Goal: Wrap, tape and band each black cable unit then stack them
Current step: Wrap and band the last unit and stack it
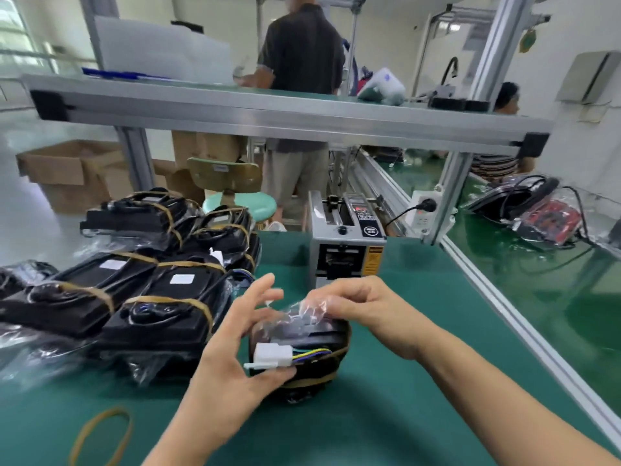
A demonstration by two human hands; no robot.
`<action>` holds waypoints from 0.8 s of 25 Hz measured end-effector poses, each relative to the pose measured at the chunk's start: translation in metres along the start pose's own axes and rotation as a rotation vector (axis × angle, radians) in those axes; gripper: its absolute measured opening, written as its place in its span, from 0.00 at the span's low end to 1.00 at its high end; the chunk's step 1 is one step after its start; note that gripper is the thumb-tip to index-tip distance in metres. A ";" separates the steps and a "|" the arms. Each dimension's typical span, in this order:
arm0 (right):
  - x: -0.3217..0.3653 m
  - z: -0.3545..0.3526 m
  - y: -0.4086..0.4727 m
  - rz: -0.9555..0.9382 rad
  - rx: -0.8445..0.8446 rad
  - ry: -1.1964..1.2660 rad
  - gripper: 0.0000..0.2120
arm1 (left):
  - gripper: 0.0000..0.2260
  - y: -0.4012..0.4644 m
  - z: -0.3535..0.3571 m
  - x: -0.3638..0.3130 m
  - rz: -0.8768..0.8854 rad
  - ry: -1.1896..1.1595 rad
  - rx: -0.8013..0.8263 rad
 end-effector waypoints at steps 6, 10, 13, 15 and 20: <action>-0.005 0.007 0.020 0.326 -0.026 0.091 0.07 | 0.36 0.009 0.001 -0.023 0.416 0.542 0.077; -0.014 0.021 0.021 0.416 -0.153 0.184 0.06 | 0.20 0.017 -0.006 -0.019 0.250 0.240 0.196; -0.019 0.028 0.016 0.298 -0.297 0.232 0.05 | 0.11 0.018 0.006 -0.030 0.129 -0.037 0.527; -0.020 0.032 0.016 0.279 -0.308 0.251 0.05 | 0.18 0.014 0.012 -0.023 -0.007 0.010 0.493; -0.023 0.022 0.030 0.347 -0.287 0.330 0.13 | 0.30 0.000 0.005 -0.021 -0.086 0.136 0.088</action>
Point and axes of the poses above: each hand's wrist, its own y-axis towards the middle knuckle, its own z-axis out of the palm, x = y × z, the point moved 3 cm from there along y, towards the middle knuckle, and after that the axes turned 11 degrees about y, right-handed, at the moved point
